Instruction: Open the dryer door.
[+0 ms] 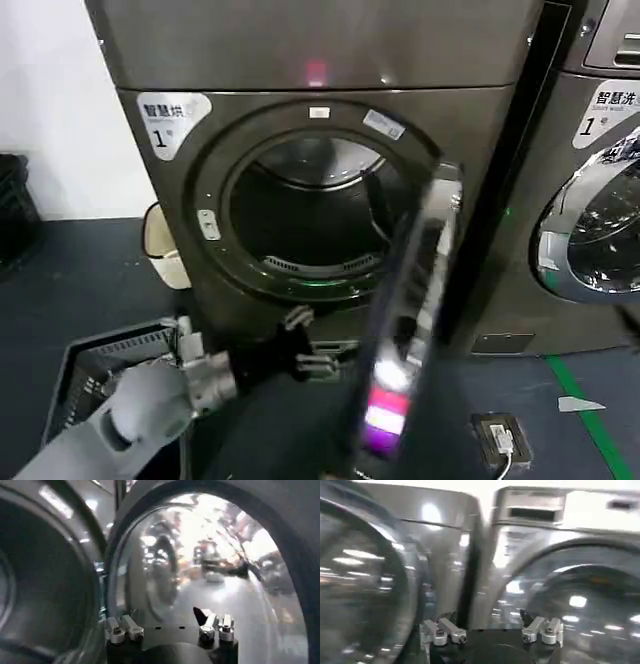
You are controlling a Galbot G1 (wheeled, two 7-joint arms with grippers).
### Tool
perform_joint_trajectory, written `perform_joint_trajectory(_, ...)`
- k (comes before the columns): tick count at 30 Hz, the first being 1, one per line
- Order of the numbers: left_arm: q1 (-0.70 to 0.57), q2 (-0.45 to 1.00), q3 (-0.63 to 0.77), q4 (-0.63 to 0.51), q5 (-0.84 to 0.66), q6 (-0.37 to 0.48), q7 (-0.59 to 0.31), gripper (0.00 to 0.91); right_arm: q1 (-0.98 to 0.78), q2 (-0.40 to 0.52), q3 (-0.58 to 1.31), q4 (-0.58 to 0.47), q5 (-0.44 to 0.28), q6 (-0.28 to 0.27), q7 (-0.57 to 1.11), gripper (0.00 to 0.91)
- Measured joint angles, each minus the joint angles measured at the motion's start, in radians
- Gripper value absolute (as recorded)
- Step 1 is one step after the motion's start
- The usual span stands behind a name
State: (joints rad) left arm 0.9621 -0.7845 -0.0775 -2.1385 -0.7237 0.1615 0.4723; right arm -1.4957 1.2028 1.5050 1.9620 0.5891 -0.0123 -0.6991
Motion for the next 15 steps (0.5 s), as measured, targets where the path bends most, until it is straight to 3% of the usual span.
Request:
perform_joint_trajectory(7, -0.150, -0.034, 0.198, 0.047, -0.015, -0.015, -0.034, 0.907, -0.053, -0.003, 0.143, 0.028, -0.003, -0.032, 0.273, 0.907)
perform_joint_trajectory(10, -0.219, -0.065, 0.287, 0.075, -0.016, -0.017, -0.041, 0.907, -0.073, -0.015, 0.212, 0.021, 0.000, -0.076, 0.380, 0.907)
perform_joint_trajectory(15, -0.329, -0.143, 0.427, 0.142, -0.004, -0.030, -0.065, 0.907, -0.111, -0.031, 0.319, 0.006, 0.011, -0.095, 0.445, 0.907)
